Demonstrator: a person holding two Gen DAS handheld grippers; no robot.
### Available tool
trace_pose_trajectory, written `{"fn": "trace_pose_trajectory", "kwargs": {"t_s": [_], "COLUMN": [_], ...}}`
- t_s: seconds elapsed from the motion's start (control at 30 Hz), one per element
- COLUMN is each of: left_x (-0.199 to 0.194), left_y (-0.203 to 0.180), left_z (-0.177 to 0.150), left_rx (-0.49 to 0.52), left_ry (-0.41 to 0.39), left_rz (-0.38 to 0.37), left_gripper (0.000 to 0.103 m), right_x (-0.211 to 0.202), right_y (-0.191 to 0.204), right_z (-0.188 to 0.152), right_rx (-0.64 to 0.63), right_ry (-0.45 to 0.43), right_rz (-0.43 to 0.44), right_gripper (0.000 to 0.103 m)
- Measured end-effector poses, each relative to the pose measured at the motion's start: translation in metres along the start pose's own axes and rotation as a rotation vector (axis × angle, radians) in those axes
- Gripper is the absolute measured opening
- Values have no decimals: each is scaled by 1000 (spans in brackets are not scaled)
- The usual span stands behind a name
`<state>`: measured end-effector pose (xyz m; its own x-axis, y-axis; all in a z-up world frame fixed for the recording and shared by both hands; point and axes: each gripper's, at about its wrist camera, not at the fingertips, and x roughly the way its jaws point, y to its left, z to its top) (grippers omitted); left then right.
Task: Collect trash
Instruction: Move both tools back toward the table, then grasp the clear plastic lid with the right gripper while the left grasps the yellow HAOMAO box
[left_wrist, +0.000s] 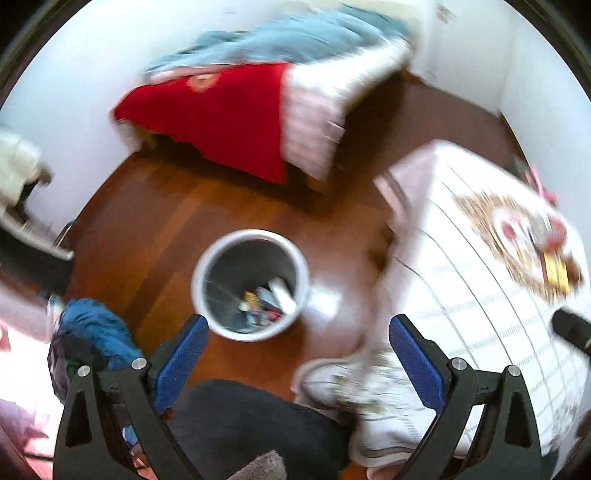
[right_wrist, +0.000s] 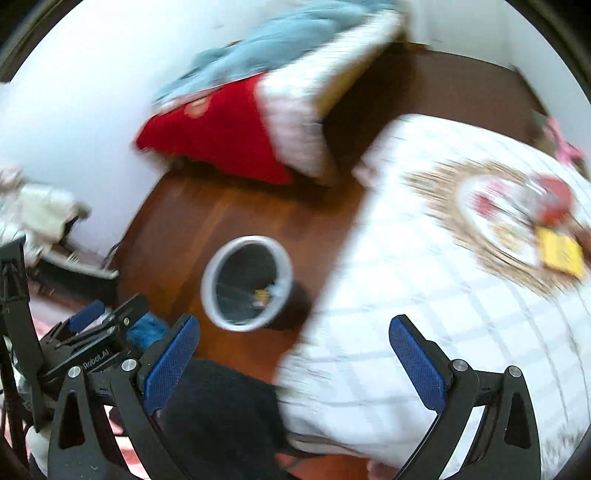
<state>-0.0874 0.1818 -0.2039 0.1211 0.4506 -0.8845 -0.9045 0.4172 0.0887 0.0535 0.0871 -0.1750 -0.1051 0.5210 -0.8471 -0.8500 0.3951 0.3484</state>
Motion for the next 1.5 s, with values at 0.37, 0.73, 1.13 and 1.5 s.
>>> {"fn": "trace_pose_trajectory", "kwargs": {"t_s": [0.37,0.73,1.13,1.5], "left_x": [66,65,65,92], "left_y": [-208,-303,-446,-482], "left_z": [0,7,23,41], "left_rx": [272,598,1206,1329], "left_ry": [80,8,-36,190], "left_rz": [-93,-111,-264,-406], "left_gripper": [100,100,99,88], "right_x": [-39,-2,-41,-50], "right_y": [-283,-341,-385,-422], "right_z": [-35,-40,-55,-65], "right_rx": [451,533,630,714], "right_ry": [-12,-32,-77,-83], "right_rz": [-341,-285,-324,-285], "right_gripper": [103,64,45,45]}}
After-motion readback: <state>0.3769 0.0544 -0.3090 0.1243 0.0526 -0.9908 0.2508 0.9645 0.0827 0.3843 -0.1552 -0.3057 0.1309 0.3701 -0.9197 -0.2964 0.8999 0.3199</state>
